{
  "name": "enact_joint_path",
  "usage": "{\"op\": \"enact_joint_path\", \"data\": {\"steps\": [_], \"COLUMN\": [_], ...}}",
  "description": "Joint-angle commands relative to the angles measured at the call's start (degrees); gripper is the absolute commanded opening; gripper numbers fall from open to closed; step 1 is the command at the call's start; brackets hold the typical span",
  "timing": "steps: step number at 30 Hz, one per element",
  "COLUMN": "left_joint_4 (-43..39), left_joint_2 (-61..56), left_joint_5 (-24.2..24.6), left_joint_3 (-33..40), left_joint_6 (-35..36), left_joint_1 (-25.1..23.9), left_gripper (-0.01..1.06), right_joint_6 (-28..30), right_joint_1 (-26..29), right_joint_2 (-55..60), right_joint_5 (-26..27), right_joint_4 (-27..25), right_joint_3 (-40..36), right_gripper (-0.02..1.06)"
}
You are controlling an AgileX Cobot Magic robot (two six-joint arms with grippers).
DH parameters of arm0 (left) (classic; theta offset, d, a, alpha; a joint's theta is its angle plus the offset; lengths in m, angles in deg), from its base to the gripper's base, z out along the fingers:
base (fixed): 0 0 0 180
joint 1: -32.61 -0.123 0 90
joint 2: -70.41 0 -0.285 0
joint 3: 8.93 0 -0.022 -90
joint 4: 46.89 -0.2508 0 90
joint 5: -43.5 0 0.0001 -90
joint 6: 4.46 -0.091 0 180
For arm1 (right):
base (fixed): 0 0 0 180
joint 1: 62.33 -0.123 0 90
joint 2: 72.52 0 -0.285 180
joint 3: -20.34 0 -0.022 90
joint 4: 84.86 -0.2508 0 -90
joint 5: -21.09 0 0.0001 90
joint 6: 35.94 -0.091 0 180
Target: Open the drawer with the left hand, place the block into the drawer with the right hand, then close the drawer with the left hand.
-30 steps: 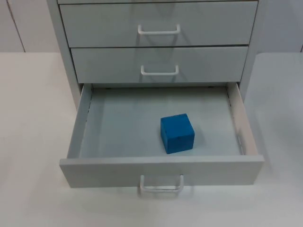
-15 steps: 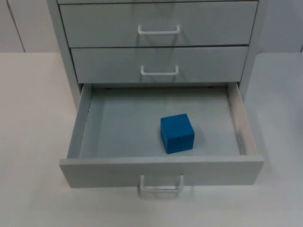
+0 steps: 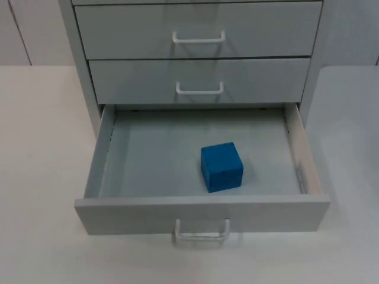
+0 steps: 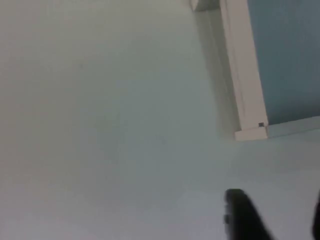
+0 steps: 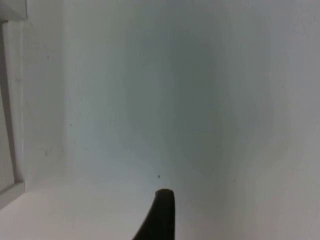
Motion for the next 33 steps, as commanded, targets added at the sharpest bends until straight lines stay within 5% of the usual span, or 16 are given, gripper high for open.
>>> {"op": "enact_joint_path", "data": {"steps": [1,9,20,33], "left_joint_4": [7.2,14.5,12.9,-3.7], "left_joint_2": [-0.4,-0.4,-0.1,15.9], "left_joint_5": [1.2,3.2,-6.2,-16.2], "left_joint_3": [0.2,0.2,0.2,-2.9], "left_joint_6": [-9.6,-16.4,-15.7,-2.5], "left_joint_1": [-0.2,2.2,21.5,43.7], "left_gripper": [0.0,0.0,0.0,0.0], "right_joint_6": [0.7,0.7,0.7,0.7], "right_joint_1": [0.4,0.4,0.4,0.4], "right_joint_2": [-0.4,-0.4,-0.4,-0.4], "right_joint_5": [0.6,0.5,0.1,-0.1], "right_joint_4": [-0.3,-0.4,-0.4,-0.4], "right_joint_3": [0.0,0.0,0.0,0.0], "right_gripper": [0.77,0.77,0.77,0.77]}}
